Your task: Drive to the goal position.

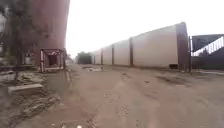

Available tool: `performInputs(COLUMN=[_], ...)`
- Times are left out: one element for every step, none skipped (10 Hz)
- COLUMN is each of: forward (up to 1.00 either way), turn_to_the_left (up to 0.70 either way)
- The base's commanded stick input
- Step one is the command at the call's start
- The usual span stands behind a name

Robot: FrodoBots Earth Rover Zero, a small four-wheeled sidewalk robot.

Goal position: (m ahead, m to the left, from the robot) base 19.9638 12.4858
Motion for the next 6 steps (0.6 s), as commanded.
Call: performInputs(forward=[1.00,1.00,1.00,1.00,1.00,1.00], turn_to_the_left=[0.02,0.02,0.02,0.02,0.02,0.02])
